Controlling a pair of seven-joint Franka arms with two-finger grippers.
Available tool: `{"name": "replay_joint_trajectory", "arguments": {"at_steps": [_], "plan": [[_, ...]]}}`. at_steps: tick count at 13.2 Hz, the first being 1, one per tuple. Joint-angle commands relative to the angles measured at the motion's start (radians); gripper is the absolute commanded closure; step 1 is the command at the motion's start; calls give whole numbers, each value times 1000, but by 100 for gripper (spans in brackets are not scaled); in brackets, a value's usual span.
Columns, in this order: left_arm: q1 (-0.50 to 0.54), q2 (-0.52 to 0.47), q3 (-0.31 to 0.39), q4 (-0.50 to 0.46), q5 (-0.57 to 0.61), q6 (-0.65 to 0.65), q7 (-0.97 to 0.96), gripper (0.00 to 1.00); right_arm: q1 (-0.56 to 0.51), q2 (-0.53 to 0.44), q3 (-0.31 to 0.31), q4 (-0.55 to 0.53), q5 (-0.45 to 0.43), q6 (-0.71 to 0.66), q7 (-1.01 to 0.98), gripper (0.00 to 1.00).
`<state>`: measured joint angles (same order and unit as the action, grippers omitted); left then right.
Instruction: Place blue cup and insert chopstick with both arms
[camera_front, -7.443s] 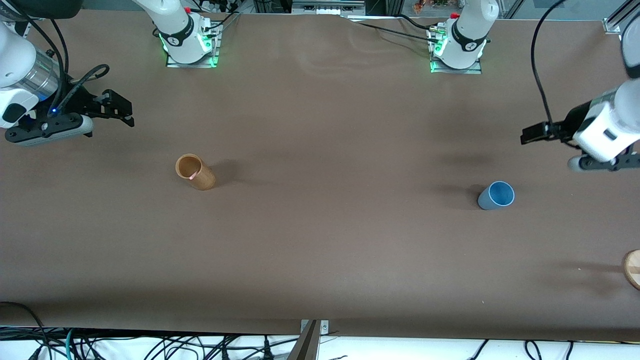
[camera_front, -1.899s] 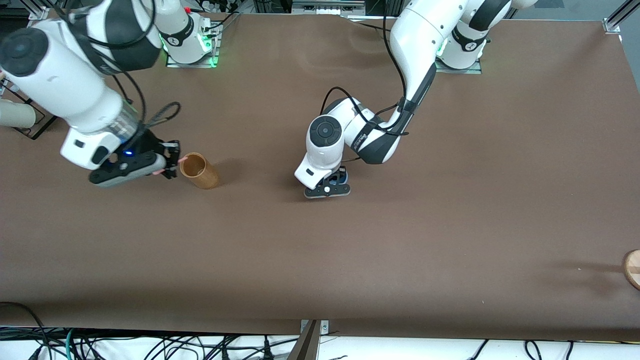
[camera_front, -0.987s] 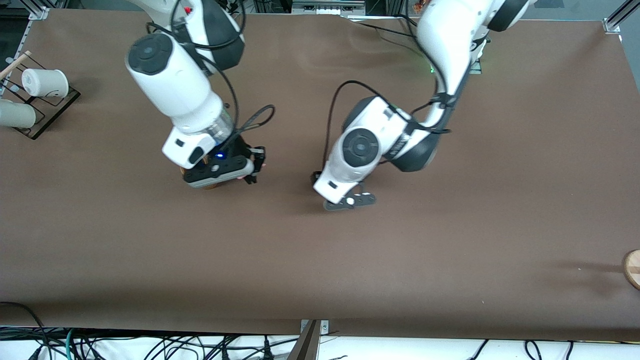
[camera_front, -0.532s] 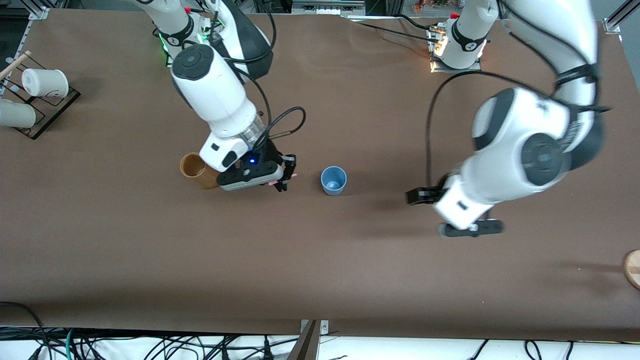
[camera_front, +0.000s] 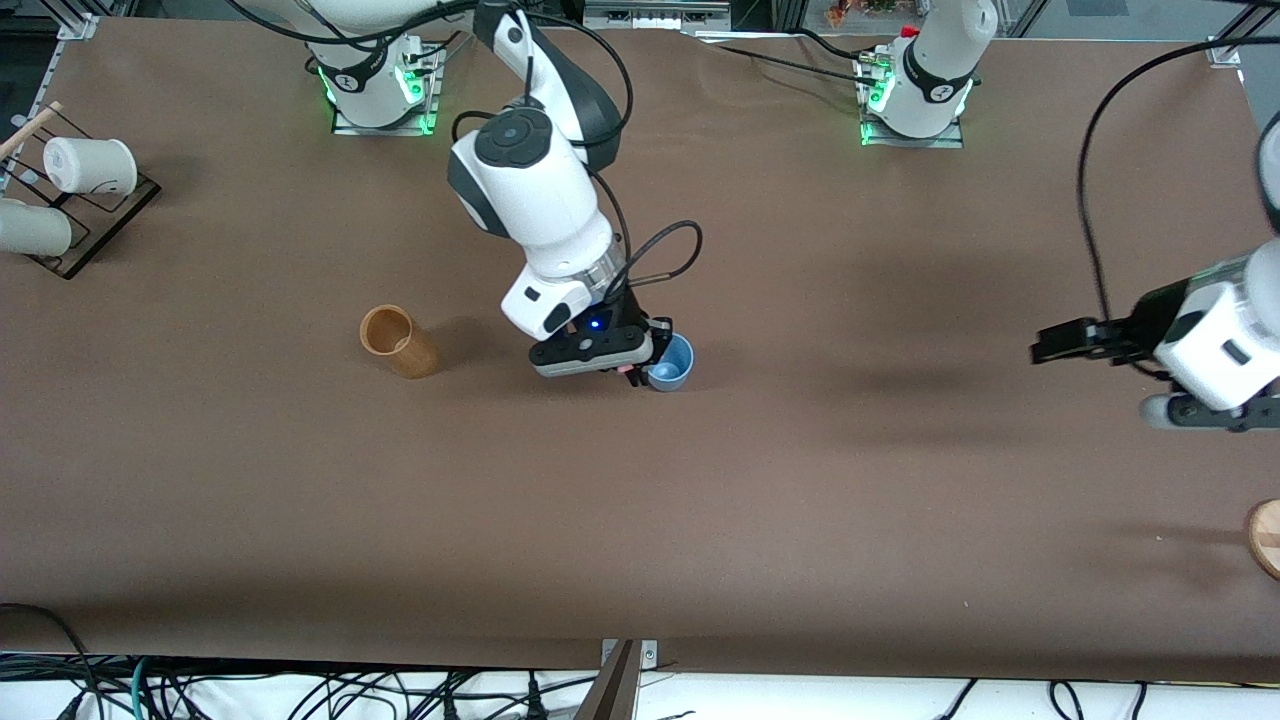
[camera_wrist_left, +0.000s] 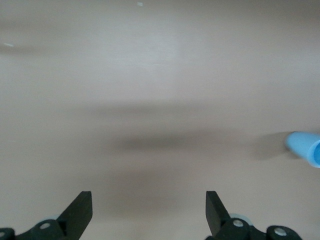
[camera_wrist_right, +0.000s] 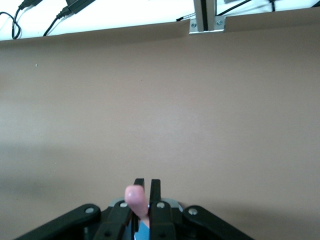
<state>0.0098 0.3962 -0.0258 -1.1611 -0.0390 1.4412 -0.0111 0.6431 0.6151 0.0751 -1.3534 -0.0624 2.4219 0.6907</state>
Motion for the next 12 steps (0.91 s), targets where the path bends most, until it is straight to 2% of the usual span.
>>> {"name": "replay_joint_trajectory", "arguments": {"at_steps": [1,4,7,8,10,12], "plan": [[-2,-120,-6,-101,63,2,37,0,20,43,-11,45,-27,13,30,100],[-14,-250,-6,-259,62,7,34,0,36,54,-11,40,-62,13,53,100],[-21,-284,-6,-269,33,65,48,0,49,75,-11,36,-131,11,124,100],[-16,-296,-5,-275,30,64,46,0,50,77,-11,36,-131,11,124,86],[-11,-313,-2,-299,27,62,49,0,50,77,-11,36,-131,6,119,42],[-2,-315,1,-317,-27,62,49,0,50,71,-11,37,-128,-12,119,0]]}}
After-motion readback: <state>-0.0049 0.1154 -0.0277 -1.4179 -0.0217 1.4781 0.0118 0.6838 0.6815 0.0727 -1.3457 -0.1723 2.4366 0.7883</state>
